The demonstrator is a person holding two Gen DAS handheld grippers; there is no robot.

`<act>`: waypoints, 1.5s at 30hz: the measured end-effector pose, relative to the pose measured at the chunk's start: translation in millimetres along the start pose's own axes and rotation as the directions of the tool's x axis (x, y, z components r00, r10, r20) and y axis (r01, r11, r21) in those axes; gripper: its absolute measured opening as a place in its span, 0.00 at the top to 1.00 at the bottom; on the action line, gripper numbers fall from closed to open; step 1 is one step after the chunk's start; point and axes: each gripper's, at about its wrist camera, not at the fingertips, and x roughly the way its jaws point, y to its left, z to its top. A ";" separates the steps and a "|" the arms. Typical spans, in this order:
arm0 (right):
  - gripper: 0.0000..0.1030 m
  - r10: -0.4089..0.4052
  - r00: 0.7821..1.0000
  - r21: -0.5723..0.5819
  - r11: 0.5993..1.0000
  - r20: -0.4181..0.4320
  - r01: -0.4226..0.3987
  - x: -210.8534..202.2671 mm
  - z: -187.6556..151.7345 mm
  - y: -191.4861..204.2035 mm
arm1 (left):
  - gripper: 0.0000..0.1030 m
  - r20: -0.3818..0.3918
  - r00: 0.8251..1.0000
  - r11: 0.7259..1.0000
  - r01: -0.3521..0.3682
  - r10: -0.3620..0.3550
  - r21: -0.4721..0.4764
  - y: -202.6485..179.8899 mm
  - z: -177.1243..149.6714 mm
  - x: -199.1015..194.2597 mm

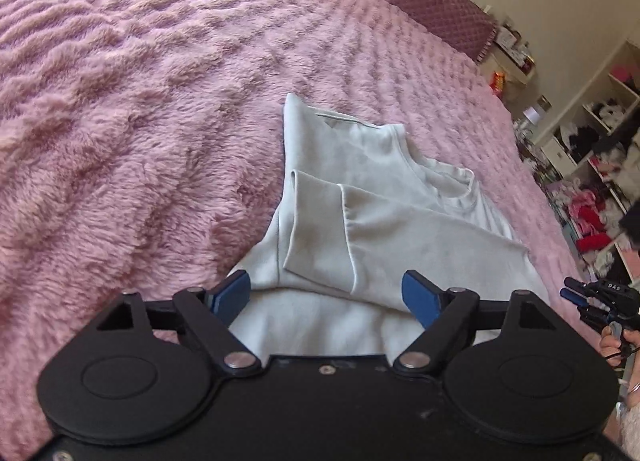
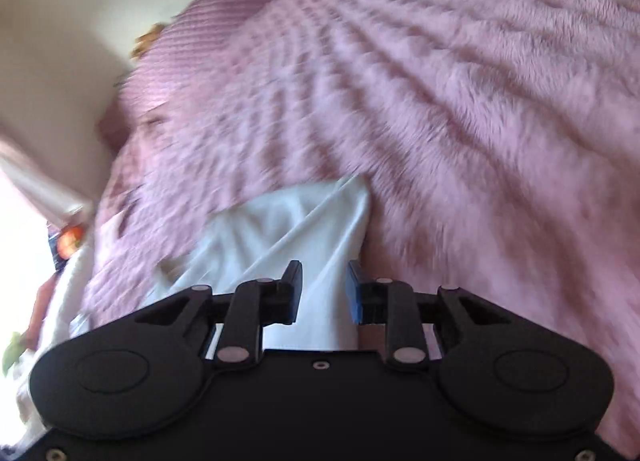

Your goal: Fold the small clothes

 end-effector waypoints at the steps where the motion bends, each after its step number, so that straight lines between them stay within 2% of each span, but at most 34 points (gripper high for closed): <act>1: 0.76 0.025 0.999 -0.021 0.999 -0.022 -0.026 -20.3 -8.4 1.1 | 0.08 -0.008 1.000 1.000 0.008 -0.008 0.027 1.1 -2.2 -14.5; 3: 0.76 0.064 0.995 -0.072 0.995 -0.073 -0.070 -60.6 -29.4 5.6 | 0.08 -0.026 0.999 0.998 0.020 -0.019 0.060 6.0 -9.3 -44.9; 5: 0.74 0.068 0.992 -0.122 0.989 -0.105 -0.081 -100.2 -54.3 11.7 | 0.08 -0.047 0.999 0.998 0.023 -0.020 0.065 14.2 -21.8 -72.6; 6: 0.67 0.077 0.989 -0.139 0.986 -0.125 -0.094 -118.4 -67.3 14.0 | 0.06 -0.057 0.998 0.998 0.020 -0.016 0.056 19.6 -30.2 -84.6; 7: 0.57 0.086 0.986 -0.149 0.983 -0.142 -0.107 -134.4 -80.3 15.0 | 0.04 -0.068 0.998 0.999 0.022 -0.019 0.042 26.2 -39.7 -95.3; 9: 0.47 0.116 0.978 -0.131 0.982 -0.171 -0.139 -163.0 -109.4 12.5 | 0.04 -0.086 0.996 1.000 0.024 -0.026 -0.019 42.9 -63.2 -111.3; 14: 0.47 0.107 0.965 -0.061 0.990 -0.239 -0.125 -200.4 -170.2 -7.9 | 0.04 -0.173 0.979 0.968 0.066 -0.109 -0.241 82.8 -122.8 -120.9; 17: 0.46 0.086 0.958 -0.015 0.995 -0.273 -0.094 -205.5 -195.0 -21.3 | 0.05 -0.228 0.961 0.942 0.076 -0.157 -0.327 95.3 -148.2 -114.8; 19: 0.46 0.107 0.948 0.007 0.994 -0.301 -0.110 -205.1 -206.6 -26.4 | 0.05 -0.263 0.944 0.927 0.095 -0.199 -0.362 100.8 -159.3 -109.3; 23: 0.46 0.127 0.936 0.062 0.992 -0.327 -0.113 -194.8 -223.1 -33.3 | 0.04 -0.289 0.923 0.911 0.127 -0.254 -0.393 109.0 -166.0 -108.0; 24: 0.45 0.144 0.929 0.091 0.989 -0.340 -0.120 -189.6 -227.0 -35.5 | 0.04 -0.292 0.916 0.901 0.137 -0.274 -0.412 111.2 -166.2 -108.2; 26: 0.45 0.140 0.929 0.109 0.988 -0.342 -0.109 -183.3 -233.7 -37.9 | 0.04 -0.305 0.898 0.880 0.160 -0.318 -0.448 113.3 -166.6 -107.7; 28: 0.45 0.147 0.927 0.130 0.986 -0.345 -0.107 -178.1 -240.3 -39.7 | 0.04 -0.313 0.895 0.879 0.154 -0.318 -0.451 114.2 -166.0 -107.8; 32: 0.51 0.082 0.938 0.064 0.996 -0.336 -0.064 -182.6 -239.7 -32.2 | 0.04 -0.340 0.888 0.891 0.145 -0.309 -0.431 108.2 -156.3 -109.4; 34: 0.51 0.092 0.934 0.059 0.995 -0.346 -0.076 -184.5 -238.2 -36.2 | 0.04 -0.340 0.883 0.884 0.154 -0.323 -0.441 111.5 -153.8 -110.6; 37: 0.48 0.116 0.929 0.110 0.991 -0.352 -0.082 -179.8 -237.4 -42.8 | 0.04 -0.314 0.880 0.865 0.184 -0.356 -0.466 113.5 -154.0 -107.5; 39: 0.46 0.140 0.919 0.114 0.988 -0.369 -0.105 -173.1 -239.5 -36.3 | 0.04 -0.313 0.868 0.855 0.208 -0.385 -0.475 108.6 -156.5 -102.0; 41: 0.44 0.160 0.904 0.091 0.987 -0.395 -0.135 -167.5 -243.4 -26.9 | 0.04 -0.341 0.863 0.877 0.207 -0.372 -0.433 97.1 -160.8 -97.6; 44: 0.43 0.147 0.900 0.034 0.989 -0.410 -0.146 -164.2 -247.8 -18.8 | 0.07 -0.367 0.874 0.921 0.197 -0.320 -0.335 81.7 -163.1 -95.8; 45: 0.43 0.148 0.901 0.041 0.989 -0.409 -0.144 -163.0 -247.8 -19.9 | 0.17 -0.370 0.880 0.928 0.175 -0.297 -0.329 81.0 -163.2 -95.0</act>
